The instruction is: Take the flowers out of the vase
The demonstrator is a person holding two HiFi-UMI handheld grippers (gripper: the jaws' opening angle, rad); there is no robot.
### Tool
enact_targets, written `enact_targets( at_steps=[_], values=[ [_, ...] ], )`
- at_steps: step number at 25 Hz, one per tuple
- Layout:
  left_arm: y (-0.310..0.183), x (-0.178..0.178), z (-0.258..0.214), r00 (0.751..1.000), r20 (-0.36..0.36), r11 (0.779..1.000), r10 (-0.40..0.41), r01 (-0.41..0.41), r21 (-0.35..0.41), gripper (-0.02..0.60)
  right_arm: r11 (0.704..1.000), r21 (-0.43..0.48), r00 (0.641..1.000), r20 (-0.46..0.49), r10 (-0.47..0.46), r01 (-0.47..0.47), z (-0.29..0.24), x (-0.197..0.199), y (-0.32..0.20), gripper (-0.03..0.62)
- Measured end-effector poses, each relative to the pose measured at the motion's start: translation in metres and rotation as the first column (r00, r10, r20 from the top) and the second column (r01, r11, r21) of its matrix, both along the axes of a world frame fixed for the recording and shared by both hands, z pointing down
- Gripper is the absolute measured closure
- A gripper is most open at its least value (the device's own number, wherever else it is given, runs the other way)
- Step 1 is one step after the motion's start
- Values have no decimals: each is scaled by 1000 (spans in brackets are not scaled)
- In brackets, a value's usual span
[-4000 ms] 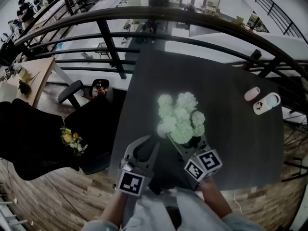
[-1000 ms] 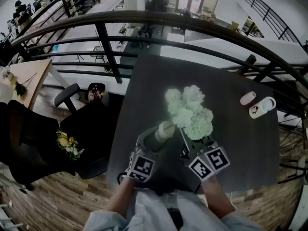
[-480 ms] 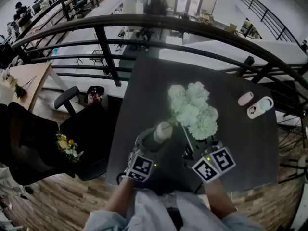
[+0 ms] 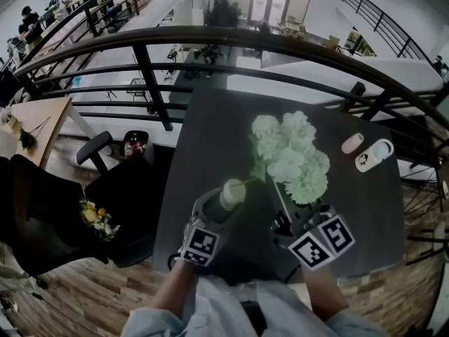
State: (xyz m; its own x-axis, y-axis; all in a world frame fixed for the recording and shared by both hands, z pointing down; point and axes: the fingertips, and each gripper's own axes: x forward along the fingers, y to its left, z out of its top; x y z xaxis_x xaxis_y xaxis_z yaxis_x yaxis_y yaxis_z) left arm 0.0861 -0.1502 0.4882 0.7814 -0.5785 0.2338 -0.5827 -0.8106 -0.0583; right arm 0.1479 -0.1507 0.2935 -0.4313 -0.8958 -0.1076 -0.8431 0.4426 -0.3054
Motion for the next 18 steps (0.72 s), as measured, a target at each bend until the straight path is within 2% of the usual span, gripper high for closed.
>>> enact_targets(
  at_steps=[11,15,18],
  values=[
    [1,1,0,1000,0,1000,4,-4,3,327,999,22,997,65,31,-33,-25,32,11,493],
    [1,-1,1,1000,3,1000,7,-7,4,327,998,28,997,54,56,-58,-30,46,13,493],
    [1,0,-1,1000,3,1000,9,-9,3,327,997,-9,997,23,76,-76,-24,55,12,493]
  ],
)
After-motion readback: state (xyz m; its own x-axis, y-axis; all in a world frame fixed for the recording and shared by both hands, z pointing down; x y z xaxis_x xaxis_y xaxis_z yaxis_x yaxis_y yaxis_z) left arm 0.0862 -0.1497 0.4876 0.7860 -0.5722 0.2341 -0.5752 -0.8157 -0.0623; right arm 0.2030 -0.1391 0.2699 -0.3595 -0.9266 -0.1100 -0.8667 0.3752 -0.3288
